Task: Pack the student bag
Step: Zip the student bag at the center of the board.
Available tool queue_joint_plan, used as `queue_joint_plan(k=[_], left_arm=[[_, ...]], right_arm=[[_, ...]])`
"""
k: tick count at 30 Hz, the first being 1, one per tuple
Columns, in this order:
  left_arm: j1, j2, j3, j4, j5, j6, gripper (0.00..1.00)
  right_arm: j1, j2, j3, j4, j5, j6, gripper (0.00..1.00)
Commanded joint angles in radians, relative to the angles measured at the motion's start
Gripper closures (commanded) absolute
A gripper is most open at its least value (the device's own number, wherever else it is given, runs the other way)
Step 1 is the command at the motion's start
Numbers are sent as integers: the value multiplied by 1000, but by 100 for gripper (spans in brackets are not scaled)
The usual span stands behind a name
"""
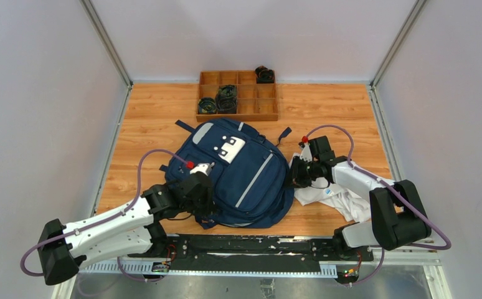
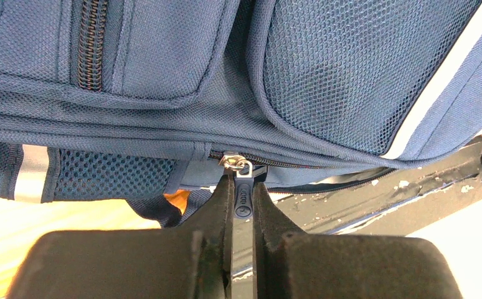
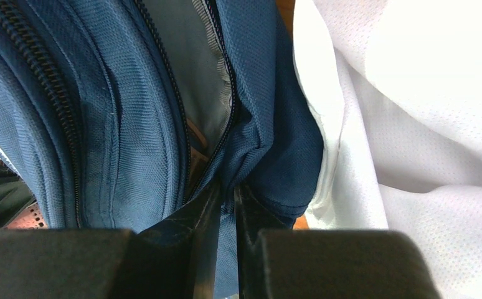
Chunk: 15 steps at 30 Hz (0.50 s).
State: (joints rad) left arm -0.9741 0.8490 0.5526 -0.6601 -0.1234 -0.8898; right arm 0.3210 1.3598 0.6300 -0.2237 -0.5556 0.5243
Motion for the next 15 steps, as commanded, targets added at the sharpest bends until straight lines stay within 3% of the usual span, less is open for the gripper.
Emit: queue_joint_plan(k=[1,3,5,7,8,9,10,15], left_arm=[[-9,-20,4,33,23,-5,87],[-8,-17,13,31,46,3,83],[-9,-18,21,20,54,7,69],[-8,-23,24,4,37,7,67],[-8,-26,22,-3,23,6,69],[-9,-30,18,-8,12,2,78],[-8,-32,13,-7,7,-2,97],[-8,-36,7,-3,7,-5,100]], right_arm=[[13,9,-22,29,-5,9,82],[15,13,-24,36,-8,12,83],[16,17,-24,39,-10,15,83],[18,19,-26,42,-10,16,83],[17,19,-27,42,-10,17,83],[18,20,-27,43,-11,16,83],[17,21,-26,43,-12,17,83],[19,18,-23,42,-11,18,83]])
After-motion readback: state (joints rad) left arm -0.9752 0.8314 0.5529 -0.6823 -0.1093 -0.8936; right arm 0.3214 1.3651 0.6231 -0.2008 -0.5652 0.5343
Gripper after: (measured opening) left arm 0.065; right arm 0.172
